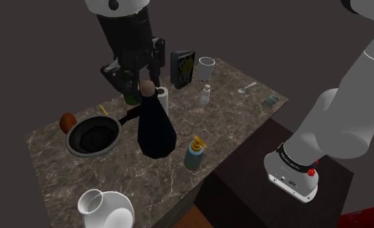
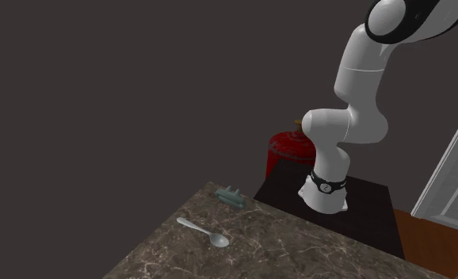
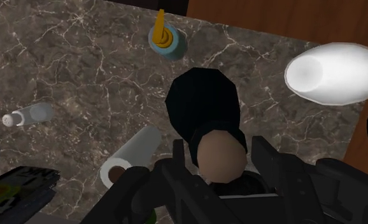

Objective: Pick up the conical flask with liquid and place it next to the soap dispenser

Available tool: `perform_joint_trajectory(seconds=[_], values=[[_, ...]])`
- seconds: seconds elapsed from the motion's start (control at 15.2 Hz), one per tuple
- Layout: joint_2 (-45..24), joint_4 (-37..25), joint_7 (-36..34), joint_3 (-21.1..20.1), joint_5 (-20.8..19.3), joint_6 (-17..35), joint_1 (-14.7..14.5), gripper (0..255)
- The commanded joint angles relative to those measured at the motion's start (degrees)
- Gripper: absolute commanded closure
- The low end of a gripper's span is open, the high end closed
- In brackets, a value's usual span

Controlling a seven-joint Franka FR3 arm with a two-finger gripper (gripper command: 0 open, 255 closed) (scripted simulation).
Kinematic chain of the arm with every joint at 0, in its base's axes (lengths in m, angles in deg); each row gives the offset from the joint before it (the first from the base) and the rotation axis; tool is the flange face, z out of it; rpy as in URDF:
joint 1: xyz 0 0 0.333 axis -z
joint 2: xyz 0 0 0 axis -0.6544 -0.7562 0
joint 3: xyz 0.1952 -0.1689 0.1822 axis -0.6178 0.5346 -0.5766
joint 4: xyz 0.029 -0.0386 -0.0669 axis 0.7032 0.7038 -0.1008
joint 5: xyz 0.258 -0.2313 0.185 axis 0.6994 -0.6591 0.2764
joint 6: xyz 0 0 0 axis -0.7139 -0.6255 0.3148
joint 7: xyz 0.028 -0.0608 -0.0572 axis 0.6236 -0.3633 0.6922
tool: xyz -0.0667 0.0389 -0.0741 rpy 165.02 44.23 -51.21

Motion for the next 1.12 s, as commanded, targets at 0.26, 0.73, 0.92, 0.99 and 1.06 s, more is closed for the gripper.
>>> perform_joint_trajectory(seconds=[0.26, 0.73, 0.92, 0.99, 1.06], values=[[0.6, 5.4, 0.0, 0.2, 0.3, 5.1, 0.4, 255], [0.6, 10.8, -0.2, 0.3, 0.2, 10.4, 0.5, 255], [0.3, 12.8, -0.5, 0.3, 0.0, 12.7, 0.6, 255], [0.2, 13.4, -0.5, 0.4, -0.1, 13.4, 0.6, 255], [0.1, 14.1, -0.6, 0.4, -0.2, 14.1, 0.5, 255]])
